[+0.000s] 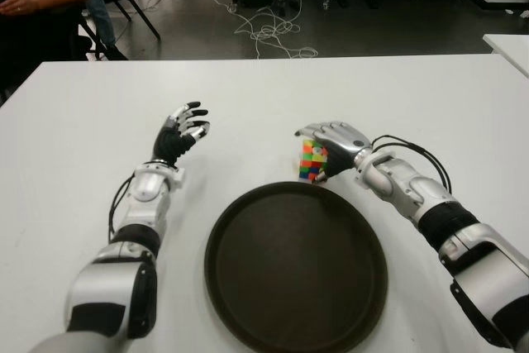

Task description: Pick up the Rubik's Cube and put it in the plate

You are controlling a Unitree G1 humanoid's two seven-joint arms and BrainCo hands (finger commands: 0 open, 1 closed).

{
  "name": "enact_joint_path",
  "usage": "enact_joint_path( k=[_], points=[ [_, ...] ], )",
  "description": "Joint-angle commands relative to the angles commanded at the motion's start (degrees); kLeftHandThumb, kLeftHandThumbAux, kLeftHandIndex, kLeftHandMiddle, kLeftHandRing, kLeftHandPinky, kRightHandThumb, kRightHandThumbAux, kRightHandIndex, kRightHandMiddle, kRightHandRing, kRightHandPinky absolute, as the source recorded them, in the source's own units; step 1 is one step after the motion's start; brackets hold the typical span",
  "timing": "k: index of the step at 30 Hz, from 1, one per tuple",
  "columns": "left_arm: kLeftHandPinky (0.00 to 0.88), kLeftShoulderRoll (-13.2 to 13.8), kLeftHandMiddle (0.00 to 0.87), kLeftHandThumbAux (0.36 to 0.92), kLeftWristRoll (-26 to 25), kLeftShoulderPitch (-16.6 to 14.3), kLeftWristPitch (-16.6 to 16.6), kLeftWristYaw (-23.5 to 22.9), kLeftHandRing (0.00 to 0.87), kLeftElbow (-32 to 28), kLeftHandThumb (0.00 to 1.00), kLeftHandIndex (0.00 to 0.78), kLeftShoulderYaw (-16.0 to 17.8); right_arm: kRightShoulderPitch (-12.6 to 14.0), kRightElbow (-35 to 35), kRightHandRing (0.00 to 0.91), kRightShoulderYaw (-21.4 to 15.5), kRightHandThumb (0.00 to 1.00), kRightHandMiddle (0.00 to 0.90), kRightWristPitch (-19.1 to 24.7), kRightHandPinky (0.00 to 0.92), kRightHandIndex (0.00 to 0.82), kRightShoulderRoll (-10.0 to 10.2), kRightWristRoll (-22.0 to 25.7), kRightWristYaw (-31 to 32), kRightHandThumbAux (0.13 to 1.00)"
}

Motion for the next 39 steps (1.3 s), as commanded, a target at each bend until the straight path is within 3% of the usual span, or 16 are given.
enact_joint_path(
  k=[39],
  points=[
    [0.318,-0.37,0.264,0.767,-0.28,0.45,-0.72,0.15,0.283,-0.50,0.120,0.198,0.07,-1.76,8.71,0.221,0.49,0.000,0.223,-1.64,0.185,0.195,2.49,1.30,-0.10,0.822]
  ],
)
